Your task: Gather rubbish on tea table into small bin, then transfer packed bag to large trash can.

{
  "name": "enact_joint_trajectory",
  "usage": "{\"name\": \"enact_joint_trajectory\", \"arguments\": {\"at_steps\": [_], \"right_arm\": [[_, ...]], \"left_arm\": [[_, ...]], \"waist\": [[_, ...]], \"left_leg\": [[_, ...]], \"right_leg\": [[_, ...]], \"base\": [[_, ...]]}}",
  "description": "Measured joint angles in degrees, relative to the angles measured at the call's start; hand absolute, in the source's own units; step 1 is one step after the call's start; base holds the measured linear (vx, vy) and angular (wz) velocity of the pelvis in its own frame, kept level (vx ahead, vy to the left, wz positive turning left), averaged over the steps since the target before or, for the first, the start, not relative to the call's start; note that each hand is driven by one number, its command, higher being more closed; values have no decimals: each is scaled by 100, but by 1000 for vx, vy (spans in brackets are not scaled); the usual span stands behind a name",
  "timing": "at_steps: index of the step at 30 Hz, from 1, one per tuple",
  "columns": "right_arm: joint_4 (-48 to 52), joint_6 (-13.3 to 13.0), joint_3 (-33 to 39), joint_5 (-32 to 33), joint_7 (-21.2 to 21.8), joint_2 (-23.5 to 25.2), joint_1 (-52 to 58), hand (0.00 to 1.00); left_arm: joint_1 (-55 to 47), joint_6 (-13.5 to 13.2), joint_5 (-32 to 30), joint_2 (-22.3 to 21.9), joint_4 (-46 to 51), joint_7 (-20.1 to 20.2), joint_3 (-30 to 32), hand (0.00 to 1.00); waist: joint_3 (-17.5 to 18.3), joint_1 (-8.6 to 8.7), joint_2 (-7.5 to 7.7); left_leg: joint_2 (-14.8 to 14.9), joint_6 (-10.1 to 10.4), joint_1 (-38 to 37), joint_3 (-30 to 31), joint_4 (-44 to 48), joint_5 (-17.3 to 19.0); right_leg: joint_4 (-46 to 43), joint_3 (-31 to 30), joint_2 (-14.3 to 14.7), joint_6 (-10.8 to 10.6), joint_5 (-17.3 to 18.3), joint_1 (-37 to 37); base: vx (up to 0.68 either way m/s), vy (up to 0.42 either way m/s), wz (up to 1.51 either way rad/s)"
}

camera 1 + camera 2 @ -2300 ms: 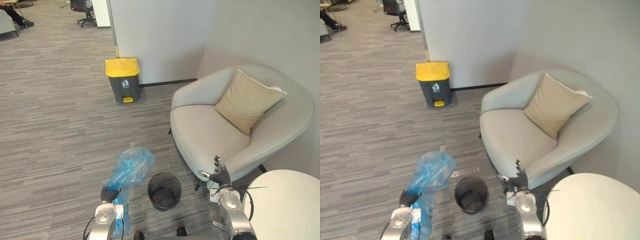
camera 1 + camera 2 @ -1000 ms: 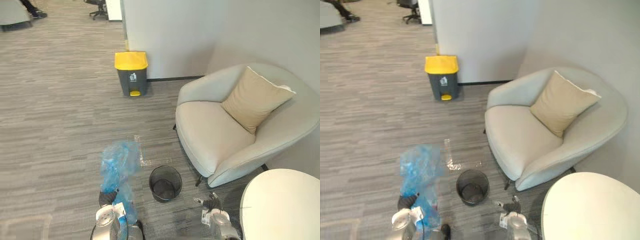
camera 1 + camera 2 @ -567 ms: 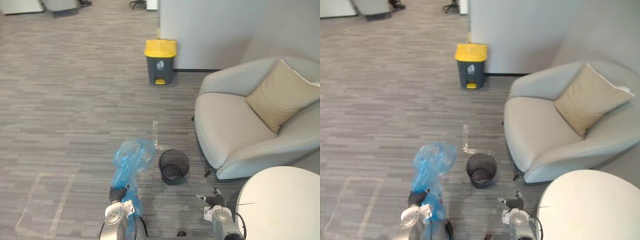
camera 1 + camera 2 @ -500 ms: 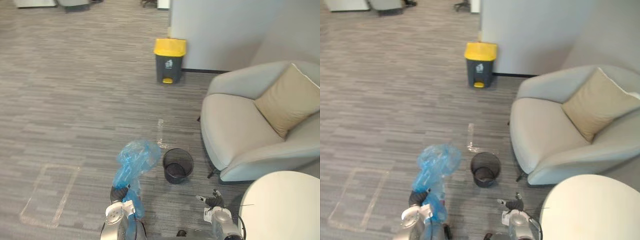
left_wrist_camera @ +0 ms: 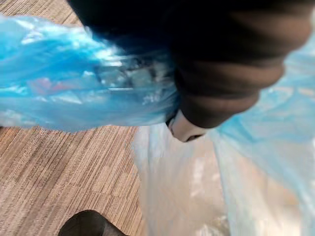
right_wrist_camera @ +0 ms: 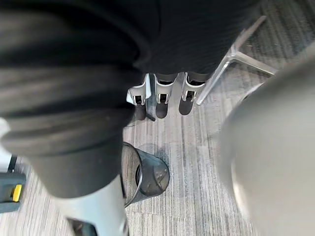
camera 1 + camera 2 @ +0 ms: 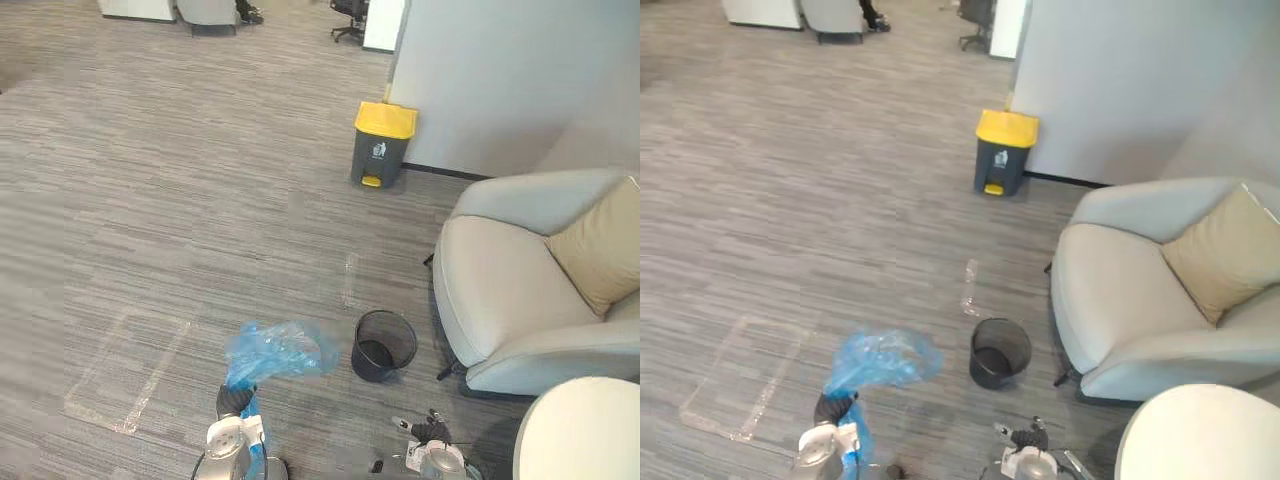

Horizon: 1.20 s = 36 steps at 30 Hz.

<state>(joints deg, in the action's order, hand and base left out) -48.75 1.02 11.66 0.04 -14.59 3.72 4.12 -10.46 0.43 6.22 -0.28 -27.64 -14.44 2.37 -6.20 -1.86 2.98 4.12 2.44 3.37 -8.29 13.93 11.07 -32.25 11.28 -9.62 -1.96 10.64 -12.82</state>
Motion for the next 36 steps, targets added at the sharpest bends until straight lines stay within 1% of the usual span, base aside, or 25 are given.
{"name": "enact_joint_trajectory", "arguments": {"at_steps": [1, 2, 6, 9, 11, 13, 14, 15, 16, 17, 19, 20, 21, 22, 23, 25, 26, 28, 29, 30, 31, 32, 33, 34, 36], "right_arm": [[0, 0, 11, 1, -4, 9, -9, 0], [-5, -1, 4, 1, -3, 15, -40, 0], [-133, -4, 201, 1, -11, -17, -106, 0], [-177, -16, 179, 2, -13, -25, -99, 0], [-157, -20, 100, 2, -16, -16, -147, 0], [-160, -19, 115, 4, -18, -35, -198, 0], [-155, -19, 137, 3, -19, -36, -278, 0], [-153, -12, 184, 1, -23, -35, -298, 0], [-172, -4, 244, 0, -23, -47, -301, 0], [-219, 15, 239, 0, -8, -13, -288, 0], [-275, 13, 431, 0, -18, -8, -248, 0], [-313, 10, 478, 0, -19, -7, -276, 0], [-393, 3, 510, 0, -19, -5, -334, 0], [-426, 4, 511, 0, -16, -5, -341, 0], [-501, 1, 519, 0, -17, -29, -348, 0], [-635, 12, 600, 1, -18, -38, -347, 0], [-619, 14, 636, 2, -24, -47, -329, 0], [-558, 27, 626, 6, -29, -21, -264, 0], [-534, 31, 617, 6, -27, -24, -258, 0], [-406, 35, 611, 4, -26, -35, -182, 0], [-355, 14, 614, 3, -26, -50, -177, 0], [-343, 4, 606, 1, -17, -7, -189, 0], [-343, 1, 578, 3, -4, 1, -203, 0], [-314, -3, 605, 4, -5, 2, -211, 0], [-263, 1, 605, 5, -15, 9, -187, 0]], "left_arm": [[11, 0, 1, -3, 0, 2, -3, 100], [55, -1, 1, 9, 2, 2, 6, 100], [156, 18, 28, -257, -10, 2, 56, 100], [190, 16, 61, -253, 3, 99, -72, 100], [174, 15, 105, -249, 4, 125, -67, 100], [188, 15, 142, -250, 14, 128, -63, 100], [220, 13, 172, -249, 11, 133, -64, 100], [245, 13, 177, -248, 3, 134, -66, 100], [279, 13, 176, -252, -25, 134, -52, 100], [286, 13, 177, -188, -48, 123, -60, 100], [344, 11, 176, -65, -54, 118, -161, 100], [356, 8, 176, -1, -93, 112, -168, 100], [390, 6, 176, 65, -198, 113, -182, 100], [420, 8, 177, 108, -290, 114, -222, 100], [446, 14, 176, 162, -410, 117, -324, 100], [440, 18, 173, 112, -484, 118, -403, 100], [417, 18, 169, 85, -451, 120, -472, 100], [387, 16, 148, 126, -324, 121, -568, 100], [325, 20, 101, 113, -214, 116, -562, 100], [218, 19, 47, 104, -44, 114, -566, 100], [187, -2, 43, 88, 39, 115, -548, 100], [241, -2, 25, 120, 46, 110, -443, 100], [298, 0, 9, 121, 32, 105, -376, 100], [327, 0, 3, 119, 7, 106, -338, 100], [327, 3, 3, 93, -18, 109, -312, 100]], "waist": [[-7, 0, 31], [-13, 1, 150], [-53, 48, -49], [-56, 142, -140], [-62, 87, -91], [-44, 2, -49], [-26, -22, -51], [8, -28, -116], [6, -51, -60], [58, -84, 60], [76, -78, 92], [57, -91, 61], [65, -90, 80], [116, -85, 157], [111, -44, 112], [69, -7, -27], [68, 1, -108], [-6, 6, -9], [-22, 13, 20], [-9, 41, -11], [-23, 45, -93], [-6, 60, -41], [-19, 62, -13], [-19, 83, -13], [-16, 150, -12]], "left_leg": [[-2, 36, 20, 29, 13, 22], [-93, 83, 81, 92, 83, 50], [44, 351, 64, 569, 169, 128], [513, 507, 487, 348, 1378, 339], [869, 394, 800, -247, 2546, 346], [979, 109, 930, -756, 2521, 504], [973, 27, 996, -927, 2151, 480], [969, -171, 1050, -1046, 1413, 13], [877, 70, 1020, -1019, 1172, -186], [680, -61, 887, -1048, 978, -289], [557, -68, 755, -1036, 804, -294], [514, -69, 719, -1016, 808, -293], [454, -71, 660, -1006, 793, -292], [382, -64, 622, -994, 759, -284], [330, -53, 512, -978, 629, -276], [261, -53, 287, -983, 344, -274], [231, -53, 165, -989, 169, -274], [51, -37, -187, -1106, -146, -286], [-2, -59, -389, -1151, -257, -269], [39, -122, -592, -1104, -421, -209], [65, -92, -664, -1062, -508, -144], [83, -47, -698, -1038, -535, -73], [87, -17, -723, -1031, -544, -16], [95, 29, -759, -1028, -571, 40], [80, 51, -826, -985, -572, 115]], "right_leg": [[279, -2, 69, -31, 26, -1], [902, -65, 110, -56, 51, 49], [993, 340, 280, 65, 298, 312], [1217, 815, 519, 184, 347, 902], [1516, 733, 615, 287, 377, 1385], [1623, 597, 553, 309, 391, 1556], [1635, 581, 499, 302, 391, 1591], [1599, 588, 475, 258, 397, 1598], [1523, 545, 416, 200, 430, 1595], [1489, 508, 299, 49, 397, 1577], [1445, 436, 168, -20, 272, 1591], [1576, 335, 159, -115, 361, 1622], [1889, 272, 167, -153, 251, 1715], [1981, 252, 151, -202, 124, 1812], [1964, 248, 100, -242, 100, 1875], [1350, 242, 57, -260, 90, 1669], [653, 198, -33, -264, 86, 1361], [-740, 23, -345, 5, -96, 764], [-1325, -28, -432, 150, -464, 496], [-1828, -151, -415, 160, -1048, 218], [-2069, -275, -313, 102, -727, 46], [-1994, -301, -157, 60, -111, -132], [-1853, -244, -60, 82, 191, -279], [-1510, -130, 88, 66, 410, -465], [-534, -22, 331, 160, 402, -532]], "base": [[130, -211, 38], [160, -243, 45], [218, -209, 45], [312, -154, 71], [332, -23, 19], [278, 89, -15], [224, 139, -16], [177, 136, -6], [229, 158, 8], [231, 155, 21], [221, 175, 28], [131, 111, 12], [100, 20, 9], [114, -9, 17], [119, 0, 14], [81, 44, 7], [47, 49, 5], [82, 59, -2], [128, 90, -14], [113, 70, -12], [114, 25, -4], [86, -22, 2], [124, -40, 3], [159, -46, 8], [236, -58, 29]]}}
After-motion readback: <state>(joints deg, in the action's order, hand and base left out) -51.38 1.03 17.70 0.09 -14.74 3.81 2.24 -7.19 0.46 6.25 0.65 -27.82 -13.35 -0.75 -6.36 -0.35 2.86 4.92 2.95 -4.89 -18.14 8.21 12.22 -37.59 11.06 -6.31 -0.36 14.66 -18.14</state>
